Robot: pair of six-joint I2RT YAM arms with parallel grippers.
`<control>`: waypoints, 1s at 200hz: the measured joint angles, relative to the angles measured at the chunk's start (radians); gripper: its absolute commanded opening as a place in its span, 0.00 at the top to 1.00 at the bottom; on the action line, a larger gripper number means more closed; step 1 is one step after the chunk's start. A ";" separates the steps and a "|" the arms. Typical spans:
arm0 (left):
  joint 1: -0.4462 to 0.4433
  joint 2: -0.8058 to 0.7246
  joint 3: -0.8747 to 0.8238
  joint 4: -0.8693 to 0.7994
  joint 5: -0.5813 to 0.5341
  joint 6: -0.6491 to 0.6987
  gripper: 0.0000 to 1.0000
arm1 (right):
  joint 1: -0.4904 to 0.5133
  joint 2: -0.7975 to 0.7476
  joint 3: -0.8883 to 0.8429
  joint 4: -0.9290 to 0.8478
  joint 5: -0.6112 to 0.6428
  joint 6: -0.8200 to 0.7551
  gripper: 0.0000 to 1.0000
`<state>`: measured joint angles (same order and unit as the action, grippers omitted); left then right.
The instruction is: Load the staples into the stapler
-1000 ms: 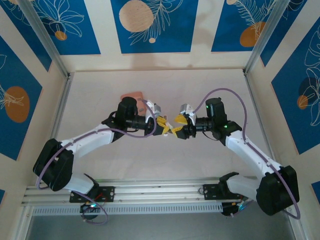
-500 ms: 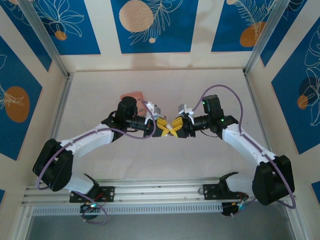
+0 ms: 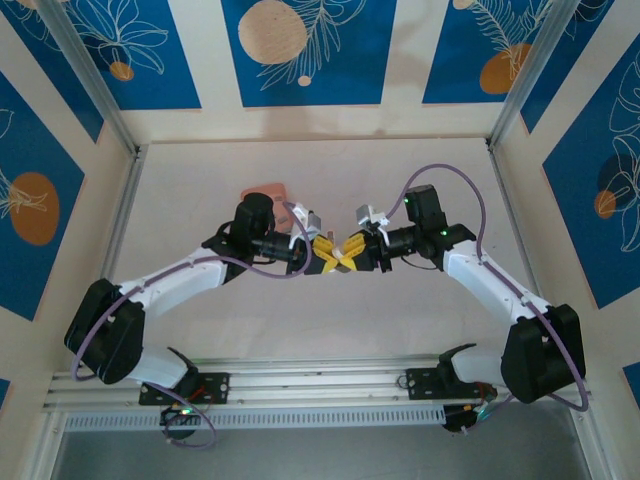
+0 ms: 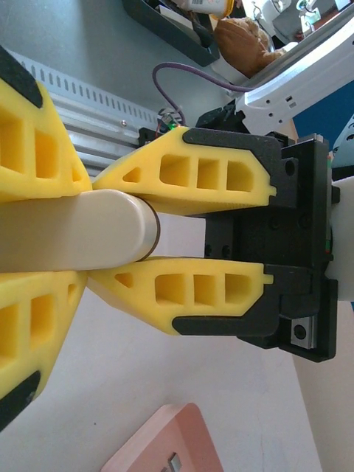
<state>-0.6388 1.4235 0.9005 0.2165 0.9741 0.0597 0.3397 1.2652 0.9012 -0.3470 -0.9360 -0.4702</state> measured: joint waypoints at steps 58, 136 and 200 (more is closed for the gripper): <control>0.000 -0.012 0.000 0.000 -0.056 0.003 0.51 | -0.006 -0.026 -0.005 0.035 0.005 0.029 0.86; 0.000 -0.031 -0.006 0.018 -0.058 0.000 0.52 | -0.006 -0.033 -0.029 0.104 0.012 0.077 0.86; 0.000 -0.032 -0.017 0.030 -0.058 0.000 0.66 | -0.006 -0.049 -0.033 0.137 0.012 0.098 0.86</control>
<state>-0.6388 1.3918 0.8833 0.2466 0.9157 0.0597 0.3332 1.2160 0.8680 -0.2104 -0.9241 -0.3717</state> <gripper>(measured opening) 0.392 0.218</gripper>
